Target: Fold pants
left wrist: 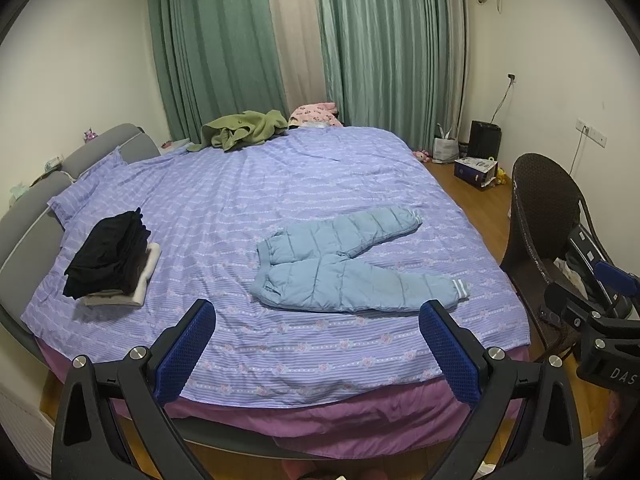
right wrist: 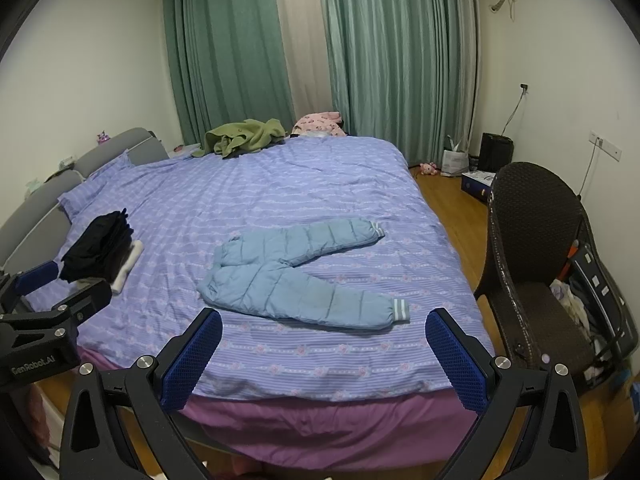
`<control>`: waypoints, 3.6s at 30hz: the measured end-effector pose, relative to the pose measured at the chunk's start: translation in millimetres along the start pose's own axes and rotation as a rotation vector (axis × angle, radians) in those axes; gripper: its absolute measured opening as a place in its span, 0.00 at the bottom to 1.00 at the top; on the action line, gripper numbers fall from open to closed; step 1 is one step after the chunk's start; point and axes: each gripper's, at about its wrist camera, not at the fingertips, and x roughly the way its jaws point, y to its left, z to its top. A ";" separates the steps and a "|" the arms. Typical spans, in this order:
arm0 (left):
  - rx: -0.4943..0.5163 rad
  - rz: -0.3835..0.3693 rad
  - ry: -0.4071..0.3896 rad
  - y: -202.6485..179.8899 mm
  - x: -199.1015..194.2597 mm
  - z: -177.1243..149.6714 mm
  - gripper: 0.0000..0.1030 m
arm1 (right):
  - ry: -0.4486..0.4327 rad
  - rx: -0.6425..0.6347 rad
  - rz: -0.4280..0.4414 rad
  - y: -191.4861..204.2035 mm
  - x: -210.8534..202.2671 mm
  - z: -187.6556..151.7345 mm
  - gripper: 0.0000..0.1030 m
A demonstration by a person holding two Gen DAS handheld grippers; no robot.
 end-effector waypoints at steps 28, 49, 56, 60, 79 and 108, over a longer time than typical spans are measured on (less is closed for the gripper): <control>0.000 -0.004 0.000 -1.5 1.8 0.1 1.00 | 0.012 -0.003 0.016 1.8 5.1 -2.2 1.00; -0.003 -0.007 0.016 3.9 6.6 -0.2 1.00 | 0.027 0.003 0.013 6.6 13.7 -3.0 1.00; 0.006 -0.020 0.046 15.7 23.2 8.6 1.00 | 0.054 0.022 0.004 13.8 27.6 0.4 1.00; 0.028 -0.041 0.062 25.7 41.6 18.8 1.00 | 0.073 0.043 -0.017 21.6 41.7 3.9 1.00; 0.157 -0.171 0.120 6.5 163.9 52.4 1.00 | 0.194 0.230 -0.193 -22.4 131.3 12.7 1.00; 0.115 -0.047 0.568 -190.1 401.8 -0.4 1.00 | 0.765 0.334 0.150 -203.0 452.3 -92.5 0.51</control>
